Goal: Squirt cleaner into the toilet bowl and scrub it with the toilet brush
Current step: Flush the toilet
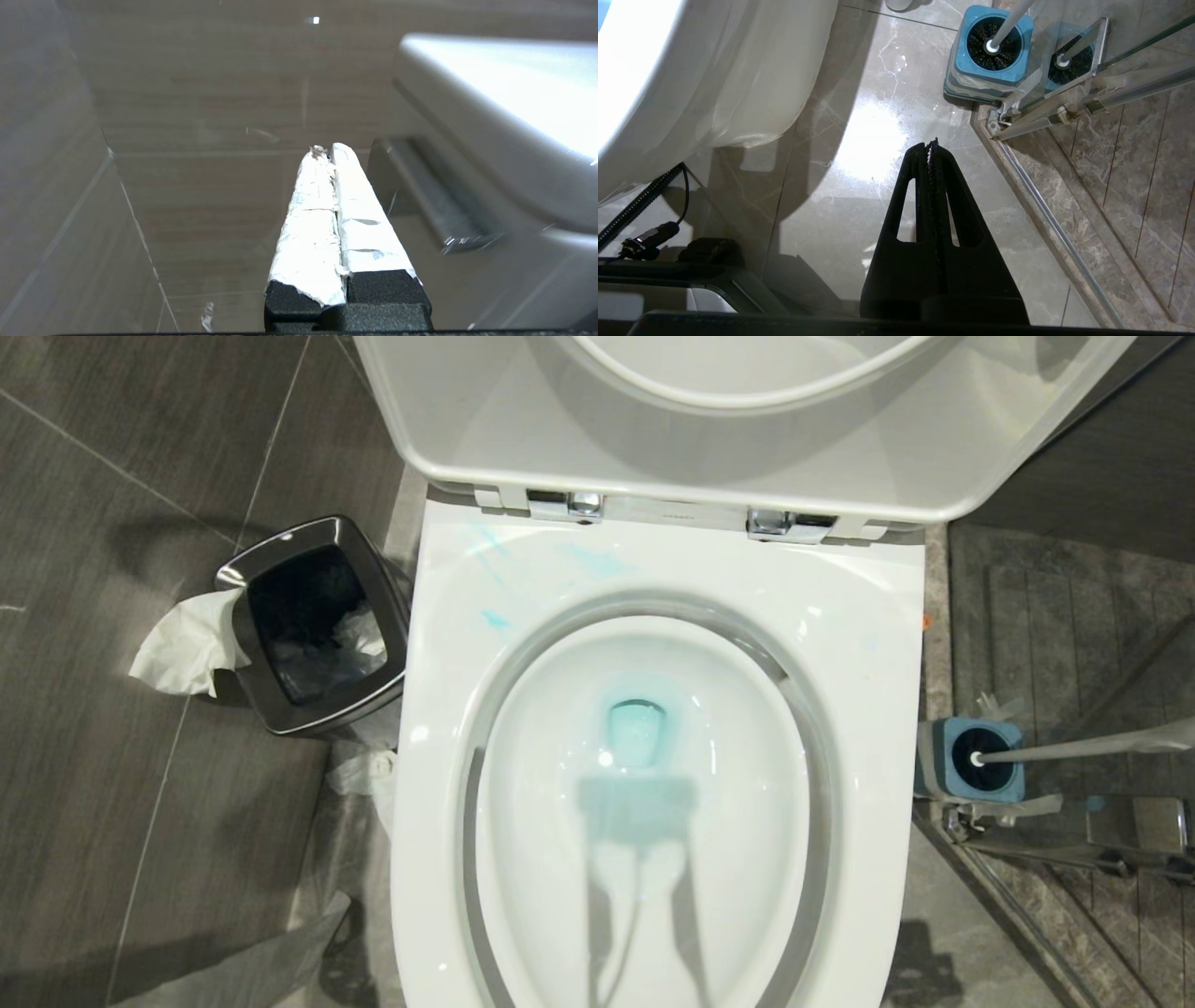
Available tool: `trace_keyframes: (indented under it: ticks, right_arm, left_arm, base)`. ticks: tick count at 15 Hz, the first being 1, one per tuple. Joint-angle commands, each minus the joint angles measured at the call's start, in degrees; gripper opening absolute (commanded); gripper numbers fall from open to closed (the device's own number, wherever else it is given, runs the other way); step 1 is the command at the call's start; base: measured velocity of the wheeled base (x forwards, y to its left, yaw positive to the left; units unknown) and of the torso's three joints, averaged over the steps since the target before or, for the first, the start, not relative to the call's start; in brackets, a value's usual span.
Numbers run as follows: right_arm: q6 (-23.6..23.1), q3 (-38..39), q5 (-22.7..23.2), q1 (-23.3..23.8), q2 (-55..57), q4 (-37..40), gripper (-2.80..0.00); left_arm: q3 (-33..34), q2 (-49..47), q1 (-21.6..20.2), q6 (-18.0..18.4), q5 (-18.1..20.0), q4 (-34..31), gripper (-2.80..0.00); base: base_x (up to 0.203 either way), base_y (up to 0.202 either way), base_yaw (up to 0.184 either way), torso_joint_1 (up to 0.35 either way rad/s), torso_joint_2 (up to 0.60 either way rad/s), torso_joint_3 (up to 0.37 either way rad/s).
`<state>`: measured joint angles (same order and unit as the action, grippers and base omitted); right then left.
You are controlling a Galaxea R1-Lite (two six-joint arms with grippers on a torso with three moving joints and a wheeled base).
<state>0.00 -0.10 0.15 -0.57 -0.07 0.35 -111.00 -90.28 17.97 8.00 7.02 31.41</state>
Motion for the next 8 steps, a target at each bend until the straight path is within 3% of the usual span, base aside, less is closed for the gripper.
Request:
trace_keyframes:
  ticks: [1,8]
  right_arm:
    - [0.0,0.0,0.0,0.0,0.1,0.0,-2.8]
    - [0.0,0.0,0.0,0.0,0.1,0.0,-2.8]
  left_arm:
    - [0.2,3.8,0.1,0.0,-0.1,-0.9,-2.8]
    - [9.5,10.3,7.4,-0.1,0.1,-12.5,-2.8]
  base:
    - [0.0,0.0,0.0,0.0,0.0,0.0]
    - [0.0,0.0,0.0,0.0,0.0,0.0]
